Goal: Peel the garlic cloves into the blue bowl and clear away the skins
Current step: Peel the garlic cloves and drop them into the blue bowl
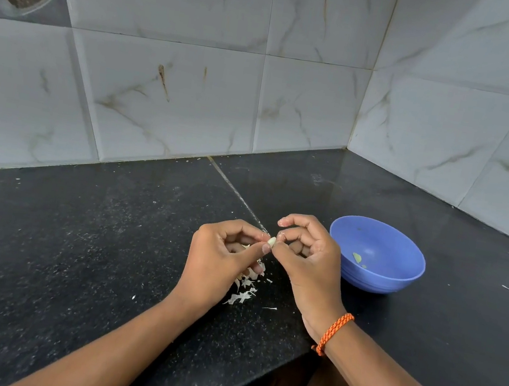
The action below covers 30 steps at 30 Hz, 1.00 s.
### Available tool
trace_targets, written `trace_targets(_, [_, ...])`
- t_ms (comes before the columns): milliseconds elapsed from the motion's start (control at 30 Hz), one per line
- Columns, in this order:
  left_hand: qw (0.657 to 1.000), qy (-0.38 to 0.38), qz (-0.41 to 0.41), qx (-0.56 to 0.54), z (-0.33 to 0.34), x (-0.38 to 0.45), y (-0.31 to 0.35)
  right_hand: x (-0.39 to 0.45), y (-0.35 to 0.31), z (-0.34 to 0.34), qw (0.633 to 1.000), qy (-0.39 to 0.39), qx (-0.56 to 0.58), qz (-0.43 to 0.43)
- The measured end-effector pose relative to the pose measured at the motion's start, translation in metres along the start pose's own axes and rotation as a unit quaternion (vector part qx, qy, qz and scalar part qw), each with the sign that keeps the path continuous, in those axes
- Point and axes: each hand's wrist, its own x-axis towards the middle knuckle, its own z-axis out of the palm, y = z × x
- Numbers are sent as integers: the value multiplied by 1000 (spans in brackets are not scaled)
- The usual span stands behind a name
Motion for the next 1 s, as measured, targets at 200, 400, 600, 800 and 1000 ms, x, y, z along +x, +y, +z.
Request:
trace_targets(200, [1000, -6, 0, -4, 0, 1, -1, 2, 0, 3, 1000, 0, -1, -16])
trace_targets(400, [998, 10, -20, -64, -1, 4, -2, 2, 3, 1, 1000, -5, -2, -24])
trace_targets(600, [996, -2, -19, -89, -5, 4, 0, 7, 5, -14, 959, -81, -226, -152])
trace_targets(800, [993, -3, -35, -110, -5, 5, -3, 10, 9, -16, 931, -93, -278, -218])
trace_targets(1000, [994, -27, -32, -98, -7, 4, -3, 8, 10, -15, 971, -28, -196, -132])
